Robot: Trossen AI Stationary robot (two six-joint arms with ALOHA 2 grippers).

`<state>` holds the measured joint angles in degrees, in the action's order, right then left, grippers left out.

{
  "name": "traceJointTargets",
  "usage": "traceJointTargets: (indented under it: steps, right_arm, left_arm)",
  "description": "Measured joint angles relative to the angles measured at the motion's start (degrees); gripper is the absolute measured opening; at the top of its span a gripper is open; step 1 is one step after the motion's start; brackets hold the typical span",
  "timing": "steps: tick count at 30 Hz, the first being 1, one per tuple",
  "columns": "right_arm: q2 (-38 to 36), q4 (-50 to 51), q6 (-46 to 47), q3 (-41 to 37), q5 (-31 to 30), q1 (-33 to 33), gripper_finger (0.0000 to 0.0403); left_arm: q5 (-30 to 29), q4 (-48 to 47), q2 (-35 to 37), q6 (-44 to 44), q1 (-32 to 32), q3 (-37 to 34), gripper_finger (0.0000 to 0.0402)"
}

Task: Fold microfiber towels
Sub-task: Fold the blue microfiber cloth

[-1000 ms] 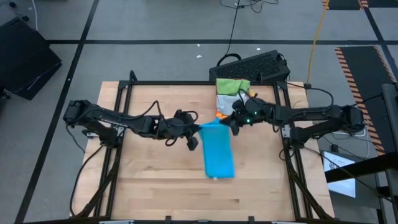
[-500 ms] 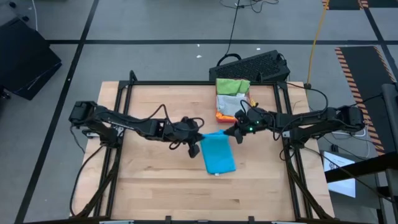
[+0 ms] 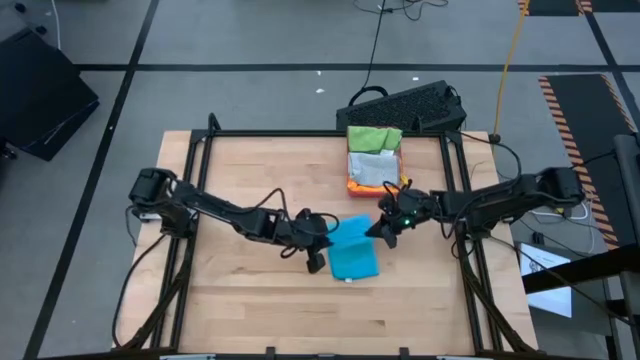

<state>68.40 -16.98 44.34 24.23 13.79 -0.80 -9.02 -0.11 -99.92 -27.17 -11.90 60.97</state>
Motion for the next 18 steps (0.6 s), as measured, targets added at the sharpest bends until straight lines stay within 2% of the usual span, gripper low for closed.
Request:
traceJointTargets:
  steps: [4,8,12,18]
  right_arm:
    - [1.7,-1.0,0.2,-1.0,-2.4,2.1,0.0004]
    - [4.7,-7.9,1.6,-1.7,-6.2,3.2,0.0005]
    - [7.0,-13.6,1.7,-1.7,-6.5,3.2,0.0002]
    - [7.1,-14.0,-0.3,-1.7,-6.1,3.6,0.0003]
  left_arm:
    - [-0.4,1.3,-1.6,0.1,0.0,0.0,0.0004]
    - [-4.6,1.3,-2.1,0.1,0.8,0.0,0.0008]
    - [-7.2,2.1,0.7,1.5,1.7,0.2,0.0005]
    - [-7.1,1.3,3.4,4.6,1.7,0.4,0.0009]
